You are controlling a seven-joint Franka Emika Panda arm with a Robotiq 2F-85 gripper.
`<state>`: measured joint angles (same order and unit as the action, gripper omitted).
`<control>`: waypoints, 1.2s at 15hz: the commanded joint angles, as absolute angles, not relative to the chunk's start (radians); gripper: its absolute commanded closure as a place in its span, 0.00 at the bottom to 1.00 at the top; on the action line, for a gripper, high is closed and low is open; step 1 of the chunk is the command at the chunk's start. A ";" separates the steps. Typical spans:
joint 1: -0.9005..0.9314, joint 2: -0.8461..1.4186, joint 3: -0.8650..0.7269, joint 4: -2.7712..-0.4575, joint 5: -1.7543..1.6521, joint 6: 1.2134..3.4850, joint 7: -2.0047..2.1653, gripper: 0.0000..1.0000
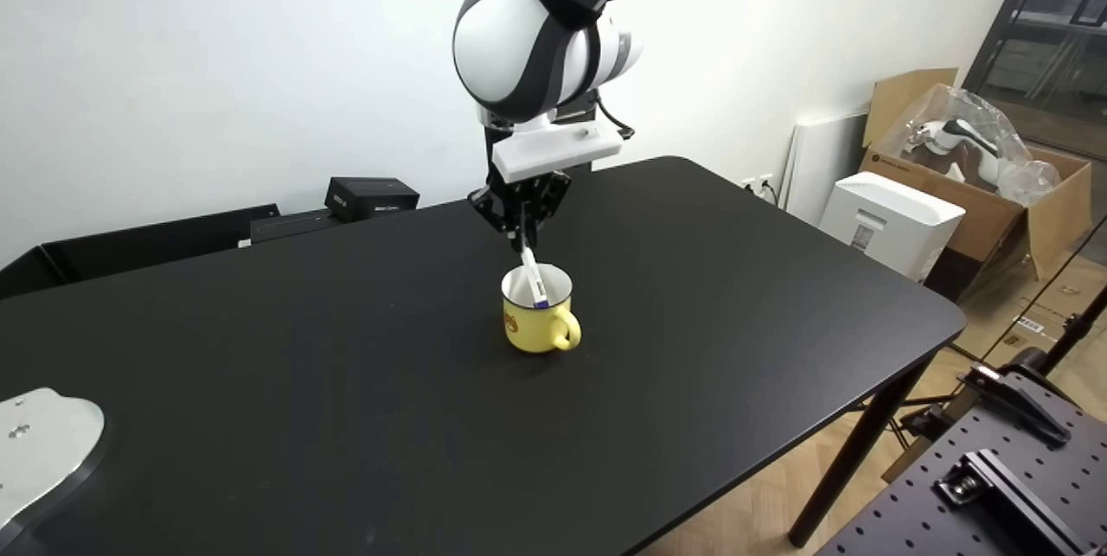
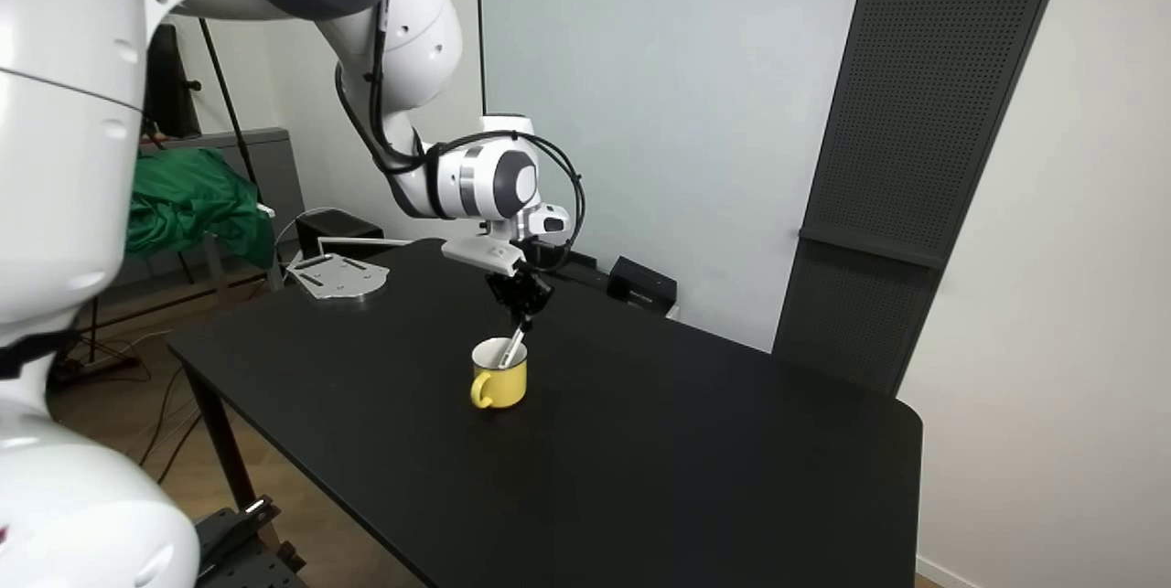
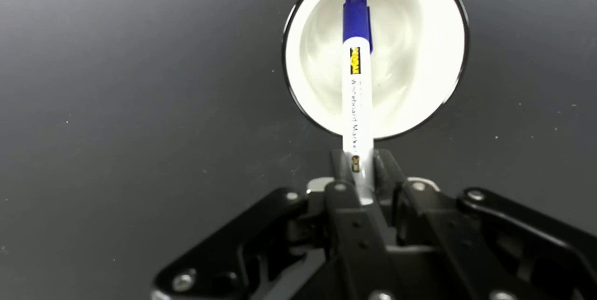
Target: Take the marker out of the mug and put it on the table
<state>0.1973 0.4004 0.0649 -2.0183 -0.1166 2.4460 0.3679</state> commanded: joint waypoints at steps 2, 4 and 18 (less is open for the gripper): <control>0.181 0.296 0.076 -2.022 -0.033 2.332 0.315 0.95; 0.170 0.253 0.079 -2.011 0.005 2.256 0.295 0.95; 0.039 0.244 0.007 -1.924 0.040 1.975 0.272 0.95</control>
<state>0.0561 0.1924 0.0210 -1.9725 0.0230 2.0085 0.2828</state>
